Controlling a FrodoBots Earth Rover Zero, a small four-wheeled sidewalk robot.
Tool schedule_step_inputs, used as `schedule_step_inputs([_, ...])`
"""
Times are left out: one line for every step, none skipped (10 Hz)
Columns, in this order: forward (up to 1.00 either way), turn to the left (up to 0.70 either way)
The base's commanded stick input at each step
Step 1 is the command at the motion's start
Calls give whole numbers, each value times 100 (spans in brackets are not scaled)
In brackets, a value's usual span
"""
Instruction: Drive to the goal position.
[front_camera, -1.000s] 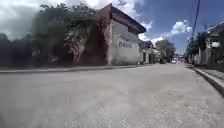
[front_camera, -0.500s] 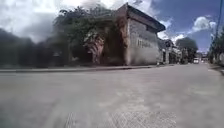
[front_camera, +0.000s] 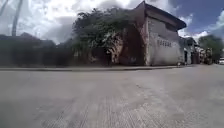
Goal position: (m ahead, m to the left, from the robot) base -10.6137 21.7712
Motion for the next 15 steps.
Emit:
schedule_step_inputs([0,97])
schedule_step_inputs([0,96])
schedule_step_inputs([0,95])
schedule_step_inputs([0,95])
schedule_step_inputs([0,95])
schedule_step_inputs([0,95])
schedule_step_inputs([0,95])
schedule_step_inputs([0,95])
schedule_step_inputs([98,36])
schedule_step_inputs([100,38])
schedule_step_inputs([100,38])
schedule_step_inputs([100,38])
schedule_step_inputs([100,38])
schedule_step_inputs([100,38])
schedule_step_inputs([100,39])
